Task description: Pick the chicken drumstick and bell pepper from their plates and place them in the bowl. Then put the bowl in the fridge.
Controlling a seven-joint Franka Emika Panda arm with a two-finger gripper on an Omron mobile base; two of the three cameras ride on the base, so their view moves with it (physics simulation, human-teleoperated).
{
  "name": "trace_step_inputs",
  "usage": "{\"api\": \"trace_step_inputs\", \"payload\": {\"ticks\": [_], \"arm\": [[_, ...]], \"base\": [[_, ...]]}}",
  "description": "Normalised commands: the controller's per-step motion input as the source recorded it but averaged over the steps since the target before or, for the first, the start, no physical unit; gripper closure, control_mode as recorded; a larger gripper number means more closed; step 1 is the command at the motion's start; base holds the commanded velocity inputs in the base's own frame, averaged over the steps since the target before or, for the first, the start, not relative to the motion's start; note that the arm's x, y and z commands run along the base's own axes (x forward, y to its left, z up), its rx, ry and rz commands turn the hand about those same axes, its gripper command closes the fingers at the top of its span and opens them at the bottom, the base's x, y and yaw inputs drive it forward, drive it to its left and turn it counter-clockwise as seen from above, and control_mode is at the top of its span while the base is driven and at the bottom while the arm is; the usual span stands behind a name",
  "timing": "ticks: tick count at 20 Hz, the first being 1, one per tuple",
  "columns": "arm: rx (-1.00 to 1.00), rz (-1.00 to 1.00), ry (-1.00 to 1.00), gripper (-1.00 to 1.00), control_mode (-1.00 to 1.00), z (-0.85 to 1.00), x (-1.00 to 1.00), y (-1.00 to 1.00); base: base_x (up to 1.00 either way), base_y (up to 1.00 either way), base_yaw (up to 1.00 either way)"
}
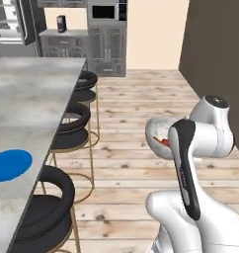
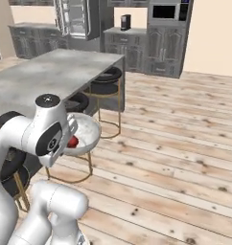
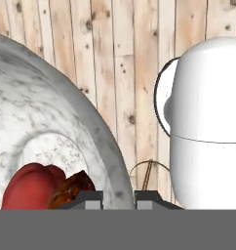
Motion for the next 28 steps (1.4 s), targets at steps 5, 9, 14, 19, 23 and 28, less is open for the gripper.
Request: {"api": "trace_step_inputs", "payload": {"ticks": [5, 9, 14, 19, 23, 28], "arm": [[0.0, 0.0, 0.0, 1.0, 1.0, 0.0, 0.0, 0.0], [0.0, 0.0, 0.0, 1.0, 1.0, 0.0, 0.0, 0.0], [0.0, 0.0, 0.0, 1.0, 1.0, 0.0, 0.0, 0.0], [0.0, 0.0, 0.0, 1.0, 1.0, 0.0, 0.0, 0.0], [0.0, 0.0, 0.0, 1.0, 1.0, 0.0, 0.0, 0.0], [0.0, 0.0, 0.0, 1.0, 1.0, 0.0, 0.0, 0.0]], "base": [[0.72, 0.05, -0.27], [0.92, 0.11, -0.09], [0.94, 0.15, 0.0], [0.94, 0.14, 0.0], [0.94, 0.13, 0.0], [0.94, 0.13, 0.0]]}}
